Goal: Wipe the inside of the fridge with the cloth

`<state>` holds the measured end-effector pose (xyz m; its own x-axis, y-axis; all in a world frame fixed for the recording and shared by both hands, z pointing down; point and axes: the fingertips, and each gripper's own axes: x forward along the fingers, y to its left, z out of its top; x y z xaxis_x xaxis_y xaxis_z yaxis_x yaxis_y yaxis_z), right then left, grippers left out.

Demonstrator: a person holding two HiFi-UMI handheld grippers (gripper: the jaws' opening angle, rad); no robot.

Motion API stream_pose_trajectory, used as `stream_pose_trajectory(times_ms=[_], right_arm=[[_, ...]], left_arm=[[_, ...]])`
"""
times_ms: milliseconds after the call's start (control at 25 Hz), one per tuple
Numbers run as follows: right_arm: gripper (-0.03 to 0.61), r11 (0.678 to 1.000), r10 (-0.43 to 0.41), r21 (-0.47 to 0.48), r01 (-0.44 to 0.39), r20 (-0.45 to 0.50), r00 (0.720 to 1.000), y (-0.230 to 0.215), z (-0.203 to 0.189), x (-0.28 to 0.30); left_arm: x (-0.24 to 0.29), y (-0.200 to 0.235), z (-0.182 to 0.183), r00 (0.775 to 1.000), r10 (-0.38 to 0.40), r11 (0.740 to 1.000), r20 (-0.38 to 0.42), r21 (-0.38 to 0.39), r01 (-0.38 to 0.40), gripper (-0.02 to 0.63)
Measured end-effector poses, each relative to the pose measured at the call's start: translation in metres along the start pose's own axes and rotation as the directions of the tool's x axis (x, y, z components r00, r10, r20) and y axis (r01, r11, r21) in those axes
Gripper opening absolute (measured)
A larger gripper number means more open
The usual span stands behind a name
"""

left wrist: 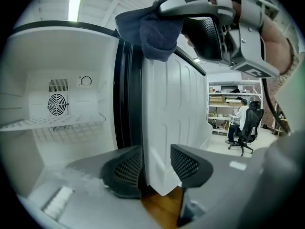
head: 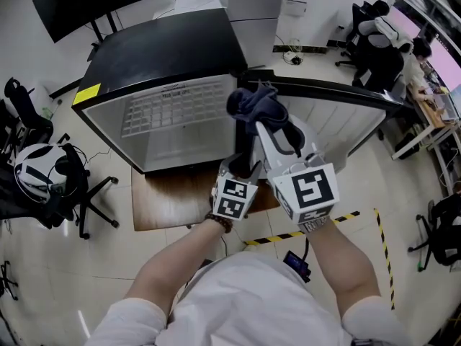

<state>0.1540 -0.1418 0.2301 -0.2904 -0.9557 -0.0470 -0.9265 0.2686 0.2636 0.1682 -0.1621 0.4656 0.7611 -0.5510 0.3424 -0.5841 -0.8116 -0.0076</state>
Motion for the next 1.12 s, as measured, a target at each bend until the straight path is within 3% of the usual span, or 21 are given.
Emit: stream_pose_trajectory(times_ms=[240, 640, 1120], right_arm=[[0.092, 0.998, -0.058, -0.004, 0.058, -0.029, 0.998, -0.002, -0.005, 0.011], [0.092, 0.996, -0.084, -0.037, 0.082, -0.058, 0.995, 0.003, -0.006, 0.025], [0.092, 0.994, -0.105, -0.029, 0.103, -0.069, 0.992, -0.004, -0.013, 0.019]], left_arm=[[0.010, -0.001, -0.011, 0.999, 0.013, 1.000, -0.040, -0.022, -0.013, 0.160], [0.023, 0.002, -0.024, 0.995, 0.047, 0.998, -0.090, -0.039, -0.051, 0.141], [0.029, -0.003, -0.027, 0.994, 0.051, 0.998, -0.094, -0.038, -0.055, 0.092]])
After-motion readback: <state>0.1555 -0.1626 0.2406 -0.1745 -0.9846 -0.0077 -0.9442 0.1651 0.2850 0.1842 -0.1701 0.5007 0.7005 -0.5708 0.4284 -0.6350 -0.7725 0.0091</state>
